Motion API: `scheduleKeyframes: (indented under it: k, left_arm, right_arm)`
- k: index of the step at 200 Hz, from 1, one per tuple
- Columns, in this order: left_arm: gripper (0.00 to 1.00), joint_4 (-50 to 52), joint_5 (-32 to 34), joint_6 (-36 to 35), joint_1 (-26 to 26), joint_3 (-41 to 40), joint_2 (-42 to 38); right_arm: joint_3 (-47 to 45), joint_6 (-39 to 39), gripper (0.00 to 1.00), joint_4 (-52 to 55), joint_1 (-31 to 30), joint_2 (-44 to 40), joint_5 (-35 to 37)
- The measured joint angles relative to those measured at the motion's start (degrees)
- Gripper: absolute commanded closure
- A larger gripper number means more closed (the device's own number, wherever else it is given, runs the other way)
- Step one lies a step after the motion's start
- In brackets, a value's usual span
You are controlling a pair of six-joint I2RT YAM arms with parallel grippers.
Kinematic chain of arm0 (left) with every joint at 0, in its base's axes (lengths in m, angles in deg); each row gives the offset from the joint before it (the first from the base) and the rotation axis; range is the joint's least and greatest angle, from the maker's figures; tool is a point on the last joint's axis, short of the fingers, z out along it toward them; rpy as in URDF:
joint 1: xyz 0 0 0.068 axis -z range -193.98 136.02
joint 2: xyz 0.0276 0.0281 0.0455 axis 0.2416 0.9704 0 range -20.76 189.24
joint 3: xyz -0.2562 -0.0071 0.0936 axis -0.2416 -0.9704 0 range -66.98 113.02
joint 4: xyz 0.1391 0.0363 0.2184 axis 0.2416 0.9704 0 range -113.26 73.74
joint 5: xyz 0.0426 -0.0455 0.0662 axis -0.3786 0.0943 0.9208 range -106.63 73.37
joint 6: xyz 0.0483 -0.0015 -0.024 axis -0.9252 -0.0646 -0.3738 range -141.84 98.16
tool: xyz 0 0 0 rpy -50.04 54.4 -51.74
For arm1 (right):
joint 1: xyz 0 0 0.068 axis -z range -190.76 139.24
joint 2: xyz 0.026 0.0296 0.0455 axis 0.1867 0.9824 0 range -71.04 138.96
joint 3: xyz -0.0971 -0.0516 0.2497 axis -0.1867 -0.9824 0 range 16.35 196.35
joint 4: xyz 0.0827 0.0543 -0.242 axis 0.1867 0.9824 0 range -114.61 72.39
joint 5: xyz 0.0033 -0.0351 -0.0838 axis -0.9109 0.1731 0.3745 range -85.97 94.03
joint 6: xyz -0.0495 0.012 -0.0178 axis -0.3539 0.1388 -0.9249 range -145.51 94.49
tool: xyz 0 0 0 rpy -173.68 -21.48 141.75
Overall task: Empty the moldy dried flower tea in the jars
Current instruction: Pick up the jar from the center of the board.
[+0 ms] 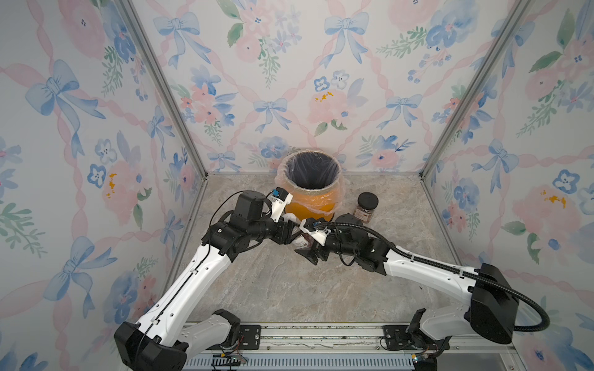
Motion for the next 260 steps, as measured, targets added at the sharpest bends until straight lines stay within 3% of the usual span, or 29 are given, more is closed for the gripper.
scheduleKeyframes:
  k: [70, 111, 161, 214, 260]
  left_arm:
    - [0.55, -0.02, -1.05, -0.02, 0.00, 0.92, 1.16]
    - [0.49, 0.15, -1.84, -0.33, 0.00, 0.96, 1.22]
    - [0.28, 0.22, -1.84, -0.42, 0.13, 1.20, 1.92]
    - [0.20, -0.02, -0.37, -1.14, 0.22, 3.21, 2.03]
    - [0.08, -0.02, 0.35, -2.69, 0.22, 3.74, 2.01]
  right_arm:
    - [-1.55, 1.53, 0.18, -5.05, 0.17, 0.42, -2.05]
    - [-3.21, 2.95, 0.31, -7.67, 1.16, 0.44, -2.86]
    - [-4.79, 3.69, 0.35, -10.32, 1.68, 0.44, -3.72]
    - [-7.15, 6.60, 0.39, -12.92, 3.50, 0.39, -4.87]
    - [-9.46, 8.11, 0.41, -14.01, 4.87, -1.01, -5.25]
